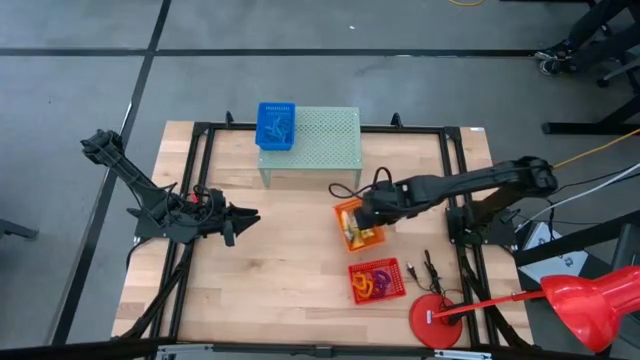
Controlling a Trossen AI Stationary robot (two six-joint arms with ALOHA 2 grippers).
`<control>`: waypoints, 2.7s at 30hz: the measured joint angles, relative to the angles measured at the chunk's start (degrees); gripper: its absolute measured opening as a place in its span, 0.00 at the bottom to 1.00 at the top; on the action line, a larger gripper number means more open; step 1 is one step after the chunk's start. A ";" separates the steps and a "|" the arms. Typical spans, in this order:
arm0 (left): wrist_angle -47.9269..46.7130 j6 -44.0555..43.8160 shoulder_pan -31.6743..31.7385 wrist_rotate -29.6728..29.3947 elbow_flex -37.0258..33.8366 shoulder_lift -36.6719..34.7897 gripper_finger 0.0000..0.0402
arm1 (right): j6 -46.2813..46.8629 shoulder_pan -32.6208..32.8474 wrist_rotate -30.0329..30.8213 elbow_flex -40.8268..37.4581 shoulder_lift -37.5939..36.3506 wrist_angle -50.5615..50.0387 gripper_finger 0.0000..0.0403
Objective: Pick & Place Office Desk Supplies
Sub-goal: Put the orange bin with crayon boxes on the shelf
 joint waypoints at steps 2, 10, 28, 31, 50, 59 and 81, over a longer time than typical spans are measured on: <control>0.00 -0.07 0.00 -0.02 0.00 0.00 0.38 | 0.51 1.73 0.25 3.17 -1.52 -0.12 0.03; 0.06 -0.15 0.00 -0.06 0.00 0.00 0.38 | -0.10 5.47 7.55 20.79 -3.34 -4.79 0.03; 14.56 16.36 0.01 8.77 0.02 -0.02 0.37 | -21.10 -19.64 11.70 30.08 1.25 -7.00 0.03; 14.49 16.37 0.06 10.82 0.02 -0.02 0.37 | -24.28 -23.76 8.44 30.08 3.91 -3.48 0.03; 20.00 17.48 20.29 47.05 0.02 -4.33 0.30 | -25.97 -34.86 -2.32 42.93 19.12 4.82 0.03; 20.41 21.48 31.31 62.50 0.03 -6.45 0.26 | -14.37 -35.78 -3.52 47.01 22.24 -4.41 0.03; 21.46 22.95 39.04 80.06 0.04 -6.43 0.25 | -6.01 -35.60 -5.38 47.04 22.81 -7.53 0.03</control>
